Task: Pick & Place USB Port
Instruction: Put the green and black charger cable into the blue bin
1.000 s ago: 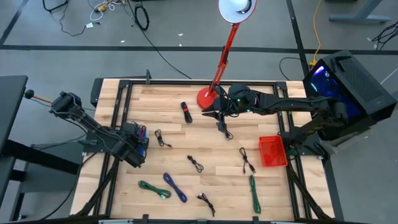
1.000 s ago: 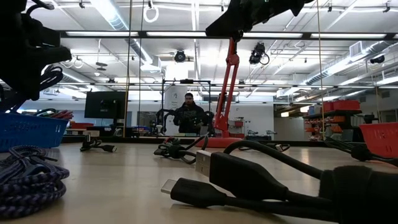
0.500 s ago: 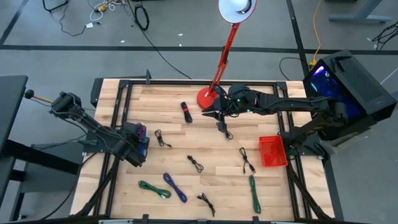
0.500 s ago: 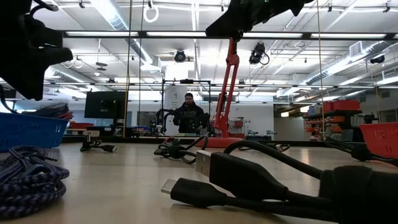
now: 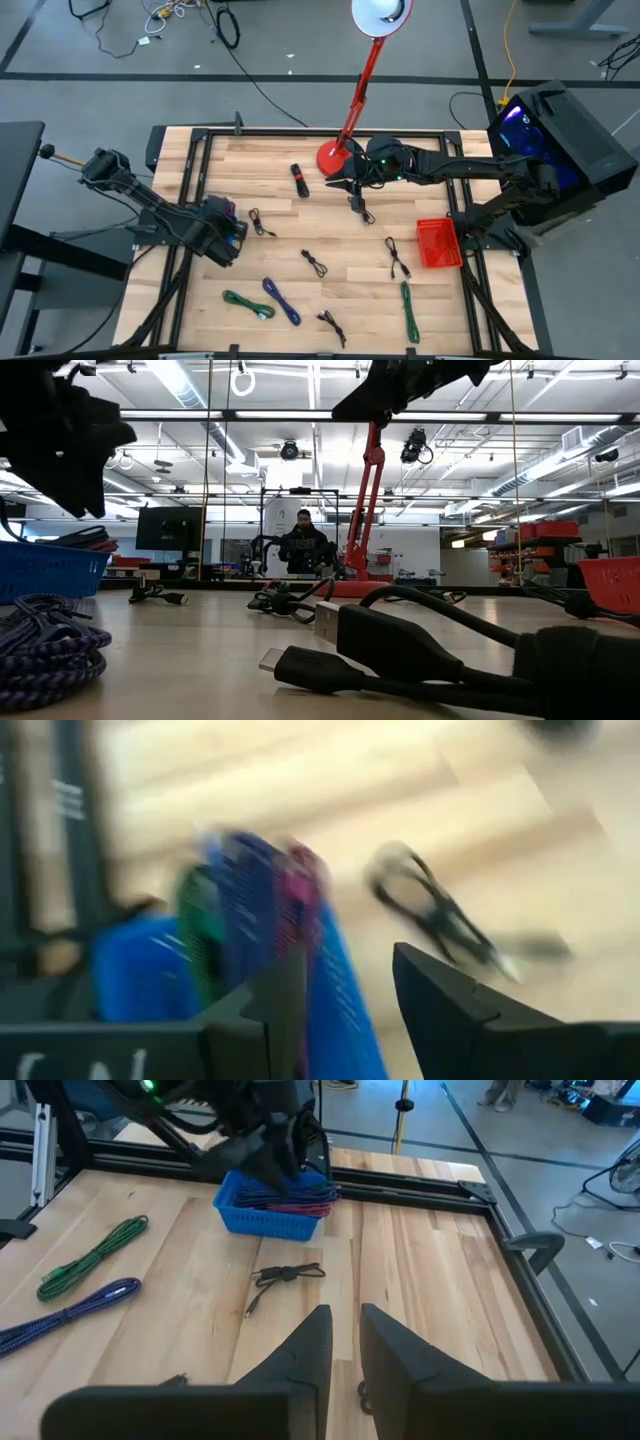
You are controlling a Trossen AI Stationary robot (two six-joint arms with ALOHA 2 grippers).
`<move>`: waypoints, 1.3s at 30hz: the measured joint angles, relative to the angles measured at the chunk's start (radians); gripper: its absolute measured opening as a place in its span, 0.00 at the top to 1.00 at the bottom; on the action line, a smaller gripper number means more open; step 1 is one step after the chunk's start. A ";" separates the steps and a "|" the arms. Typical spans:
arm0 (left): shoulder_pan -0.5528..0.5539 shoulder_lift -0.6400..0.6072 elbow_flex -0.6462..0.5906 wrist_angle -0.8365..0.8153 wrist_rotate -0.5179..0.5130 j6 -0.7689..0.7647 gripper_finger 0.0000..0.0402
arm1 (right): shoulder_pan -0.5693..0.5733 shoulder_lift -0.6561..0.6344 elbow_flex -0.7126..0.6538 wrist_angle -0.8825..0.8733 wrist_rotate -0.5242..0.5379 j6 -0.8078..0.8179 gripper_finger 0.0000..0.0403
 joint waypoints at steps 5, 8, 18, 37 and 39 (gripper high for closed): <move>-0.028 0.000 0.003 0.258 0.134 0.199 0.58 | 0.000 0.000 0.000 -0.004 0.000 0.006 0.86; -0.069 0.000 0.003 0.433 0.151 0.344 0.58 | 0.000 0.000 0.000 -0.003 0.000 0.028 0.86; -0.227 0.108 0.004 0.673 0.356 0.504 0.58 | 0.042 0.000 0.000 -0.024 0.001 0.133 0.86; -0.275 0.311 0.004 0.851 0.604 0.728 0.58 | 0.143 0.000 0.000 0.067 0.090 0.195 0.86; -0.266 0.311 0.004 0.851 0.604 0.753 0.58 | 0.143 0.000 0.000 0.067 0.091 0.189 0.86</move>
